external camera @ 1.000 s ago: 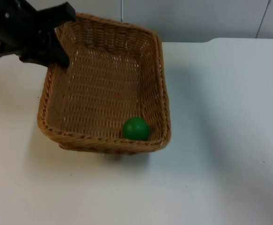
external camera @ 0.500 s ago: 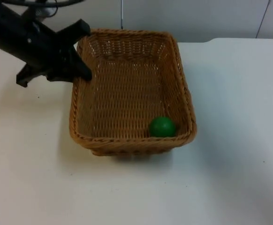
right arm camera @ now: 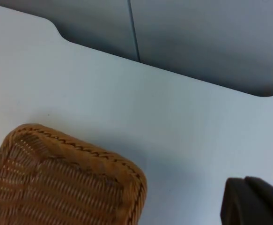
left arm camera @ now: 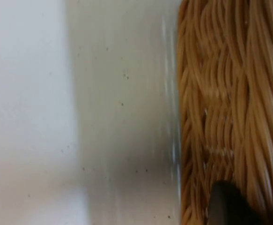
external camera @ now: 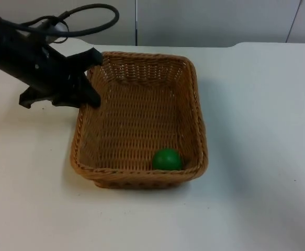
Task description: Pick up the basket with the left hand and place the ball into the basket with the right hand.
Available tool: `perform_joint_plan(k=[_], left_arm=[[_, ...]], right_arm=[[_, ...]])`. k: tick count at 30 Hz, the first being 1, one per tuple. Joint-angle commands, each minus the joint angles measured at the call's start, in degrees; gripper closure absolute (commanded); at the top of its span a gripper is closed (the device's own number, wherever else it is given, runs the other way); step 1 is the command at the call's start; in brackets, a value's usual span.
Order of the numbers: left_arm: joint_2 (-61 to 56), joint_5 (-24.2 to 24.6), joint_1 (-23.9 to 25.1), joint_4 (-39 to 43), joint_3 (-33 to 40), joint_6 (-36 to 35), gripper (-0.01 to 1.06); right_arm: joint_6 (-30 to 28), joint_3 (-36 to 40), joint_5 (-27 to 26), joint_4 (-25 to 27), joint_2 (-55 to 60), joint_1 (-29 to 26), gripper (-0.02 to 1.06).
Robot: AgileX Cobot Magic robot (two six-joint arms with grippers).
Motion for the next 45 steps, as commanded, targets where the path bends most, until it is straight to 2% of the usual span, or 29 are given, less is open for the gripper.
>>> perform_joint_plan(k=[1,5,6,9,18,21,24,25,27,28,30,31,33,34,36,37,45], left_arm=[[-0.34,0.48,0.20,3.19,-1.26,-1.09,0.95],[-0.34,0.74,0.20,6.56,-3.27,-3.53,0.67],[-0.34,0.74,0.20,6.56,-3.27,-3.53,0.67],[-0.34,-0.49,0.20,6.91,-3.95,-3.57,0.39],[-0.85,-1.34,0.67,11.71,-4.63,-3.57,0.36],[-0.85,1.09,1.36,11.71,-6.41,-4.74,0.36],[-0.85,6.22,2.00,11.95,-9.55,-5.16,0.36],[-0.85,6.22,2.00,11.95,-9.55,-5.16,0.36],[-0.85,9.47,2.26,15.09,-12.23,-8.14,0.36],[-0.85,11.84,2.26,18.32,-14.57,-10.79,0.38],[-1.09,12.95,2.26,20.75,-15.73,-12.33,0.42],[-1.57,13.86,2.26,23.24,-16.76,-14.43,0.49],[-3.11,14.55,2.26,25.90,-17.84,-15.27,0.71],[-3.11,14.55,2.26,25.90,-17.84,-15.27,0.71],[-5.82,15.05,2.26,27.09,-18.07,-15.16,0.96],[-7.19,15.28,2.26,27.58,-18.07,-14.71,1.05],[-20.61,16.54,2.26,32.63,-18.07,-14.71,1.05]], right_arm=[[0.11,-0.58,-0.10,0.06,-0.56,0.18,1.05],[0.11,-0.58,-0.10,0.06,-0.56,0.18,1.05],[0.11,-0.58,-0.10,0.06,-0.56,0.18,1.05],[0.11,-0.58,-0.10,0.06,-0.56,0.18,1.05],[0.11,-0.58,-0.10,-0.15,-0.56,0.18,1.05],[0.11,-0.58,-0.10,-0.15,-0.56,0.18,1.05],[0.11,-0.58,-0.10,-0.15,-0.56,0.18,1.05],[0.11,-0.58,-0.10,-0.15,-0.56,0.18,1.05],[0.11,-0.58,-0.10,-0.31,-0.65,0.18,1.05],[0.11,-0.58,-0.10,-0.77,-1.17,0.18,1.05],[0.11,-0.58,-0.10,-1.33,-1.74,0.18,1.05],[0.11,-0.58,-0.10,-2.24,-2.62,0.18,1.05],[0.11,-0.58,-0.10,-4.14,-4.65,0.18,1.05],[0.11,-0.58,-0.10,-4.14,-4.65,0.18,1.05],[0.11,-0.58,-0.10,-6.39,-7.57,0.18,1.05],[0.11,-0.58,-0.10,-7.23,-8.96,0.18,1.05],[-1.09,-0.58,-0.10,-11.11,-21.49,0.18,1.05]])
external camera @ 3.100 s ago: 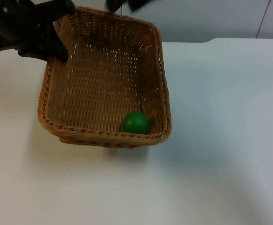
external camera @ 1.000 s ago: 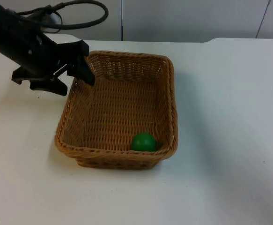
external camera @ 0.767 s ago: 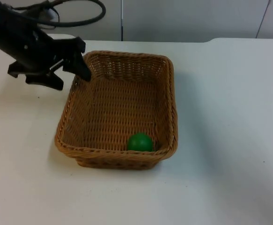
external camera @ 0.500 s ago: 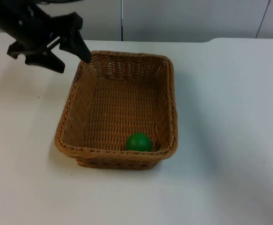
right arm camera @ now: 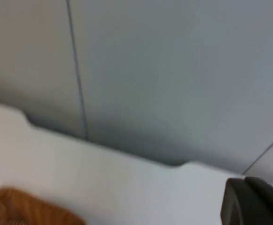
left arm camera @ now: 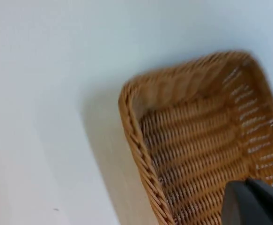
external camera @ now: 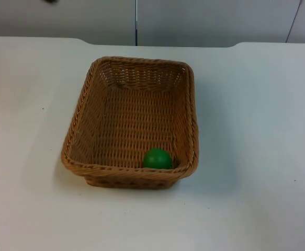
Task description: Pick up the basket with the left hand and place the ball into the basket with the right hand.
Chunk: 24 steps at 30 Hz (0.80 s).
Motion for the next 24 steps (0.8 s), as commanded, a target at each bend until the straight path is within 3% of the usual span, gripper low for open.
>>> perform_joint_plan(k=[1,7,17,22,24], left_arm=[[-5.64,2.37,-0.01,2.24,-0.68,-0.13,1.05],[-20.47,8.73,-0.01,4.77,-0.68,-0.28,1.05],[-42.13,14.59,-0.93,5.30,1.12,-3.05,1.05],[-54.47,13.86,-0.93,8.76,9.80,-4.91,1.05],[-60.77,12.32,-0.93,11.33,15.53,-7.45,1.05]], right_arm=[[-1.11,-0.49,-0.13,-2.82,-5.16,0.18,1.05],[-3.89,-0.49,-0.13,-9.60,-18.44,0.18,1.05],[-3.89,-0.49,-0.13,-9.29,-39.26,0.18,1.05],[-3.89,1.09,-0.13,-9.29,-49.01,0.18,1.05],[-3.89,5.15,-0.13,-9.86,-55.08,-0.13,1.05]])
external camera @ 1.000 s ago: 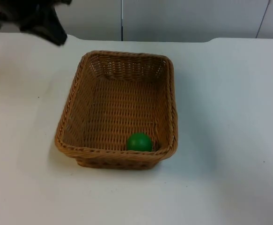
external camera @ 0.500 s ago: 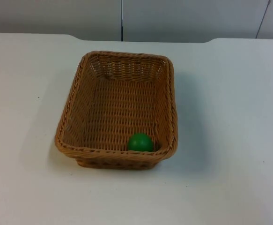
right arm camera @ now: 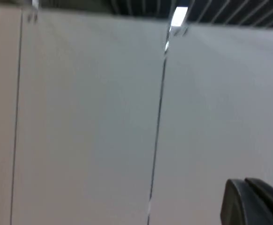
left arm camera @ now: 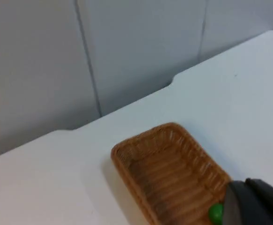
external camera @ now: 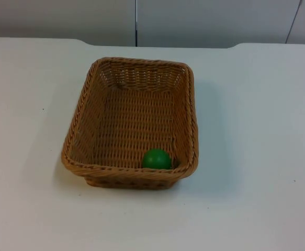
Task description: Pick up the basket with the left hand and place the ball into the basket with the right hand.
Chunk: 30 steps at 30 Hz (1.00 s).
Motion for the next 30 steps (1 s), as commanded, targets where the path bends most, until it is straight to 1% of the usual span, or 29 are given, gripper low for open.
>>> perform_joint_plan(k=[1,3,4,6,8,9,10,11,12,13,14,15,17,18,19,20,22,23,25,27,30], left_arm=[[-6.27,-1.90,-0.43,2.63,5.91,-2.46,1.05],[-12.01,-3.60,-0.43,3.80,10.78,-2.46,1.05],[-12.01,-3.60,-0.43,3.80,10.78,-2.46,1.05],[-17.51,-5.55,-0.43,4.86,15.01,-2.46,1.05],[-21.60,-6.09,-0.43,5.50,18.60,-3.12,1.05],[-21.60,-6.09,-0.43,5.50,18.60,-3.12,1.05],[-23.50,-6.09,-0.43,5.63,20.33,-4.17,1.05],[-24.95,-5.99,-0.43,5.85,22.05,-4.85,1.05],[-26.62,-5.99,-0.43,5.87,23.69,-5.18,1.05],[-28.27,-5.99,-0.43,5.87,25.11,-5.46,1.05],[-30.51,-5.99,-0.43,5.87,27.70,-5.46,1.05],[-30.51,-5.99,-0.43,5.87,27.70,-5.46,1.05],[-34.31,-5.99,-0.43,6.37,31.17,-5.80,1.05],[-34.31,-5.99,-0.43,6.37,31.17,-5.80,1.05],[-36.33,-5.99,-0.43,7.25,33.19,-7.90,1.05],[-38.24,-5.99,-0.43,8.40,34.49,-9.27,1.05],[-40.94,-6.11,-0.43,10.37,36.47,-10.97,1.05],[-40.94,-6.11,-0.43,10.37,36.47,-10.97,1.05],[-43.19,-5.99,-0.43,12.88,37.95,-12.77,1.05],[-45.45,-5.85,-0.43,15.04,39.28,-13.49,1.05],[-47.30,-5.72,-0.43,16.35,40.75,-15.13,1.05]], right_arm=[[-0.39,4.73,-0.02,-1.03,-4.99,-0.57,1.05],[-0.39,12.55,-0.02,-2.26,-10.95,-1.65,1.05],[-0.39,12.55,-0.02,-2.26,-10.95,-1.65,1.05],[0.35,20.69,-0.02,-3.14,-16.77,-2.27,1.05],[0.72,29.45,-0.02,-3.14,-22.30,-2.85,1.05],[0.72,29.45,-0.02,-3.14,-22.30,-2.85,1.05],[0.72,34.66,-0.02,-2.26,-25.02,-2.85,1.05],[0.95,42.72,-0.02,0.10,-28.51,-2.85,1.05],[1.06,45.45,-0.02,0.39,-29.77,-2.85,1.05],[0.33,52.58,-0.02,1.97,-33.22,-2.85,1.05],[-0.13,57.79,-0.02,3.41,-34.93,-2.85,1.05],[-0.13,57.79,-0.02,3.41,-34.93,-2.85,1.05],[-0.39,66.90,-0.02,6.16,-38.70,-2.85,1.05],[-0.39,66.90,-0.02,6.16,-38.70,-2.85,1.05],[-1.05,73.42,-0.02,9.07,-40.87,-2.85,1.05],[-1.51,77.11,-0.62,11.25,-42.34,-2.85,1.05],[-1.61,82.43,-3.55,13.90,-44.80,-2.85,1.05],[-1.61,82.43,-3.55,13.90,-44.80,-2.85,1.05],[-1.49,86.05,-5.37,15.35,-46.12,-2.85,1.05],[-1.29,89.00,-5.12,15.51,-46.95,-2.85,1.05],[-0.79,90.95,-4.47,15.51,-47.51,-2.85,1.05]])
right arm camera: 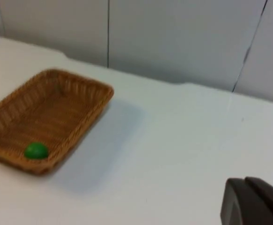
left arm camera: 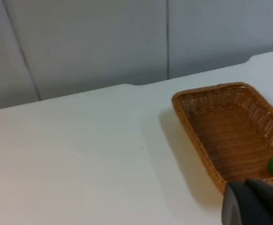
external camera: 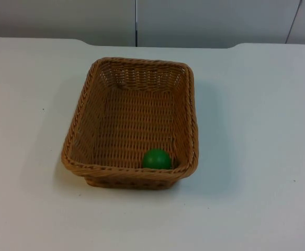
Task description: Pick up the basket with the left hand and place the ball into the basket with the right hand.
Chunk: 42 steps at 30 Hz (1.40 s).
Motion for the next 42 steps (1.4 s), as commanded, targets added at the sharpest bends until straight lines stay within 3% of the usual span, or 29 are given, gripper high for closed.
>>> perform_joint_plan(k=[1,10,22,35,42], left_arm=[[-0.91,0.19,-0.43,1.00,1.06,-1.76,1.05],[-0.91,4.65,-0.43,1.96,5.04,-1.77,1.05],[-0.91,4.12,-0.43,3.16,6.90,-1.63,1.05],[-0.91,3.76,-0.43,6.27,6.90,-1.21,1.05],[-0.91,3.76,-0.43,6.27,6.90,-1.21,1.05]], right_arm=[[0.73,1.11,-0.55,0.94,-0.56,-0.48,1.05],[2.28,5.09,2.22,1.89,-1.17,-0.48,1.05],[1.37,14.74,-4.09,5.04,-4.43,-0.48,1.05],[2.08,15.04,-4.33,4.44,-4.43,-0.48,1.05],[2.08,15.04,-4.33,4.78,-4.43,-10.11,1.05]])
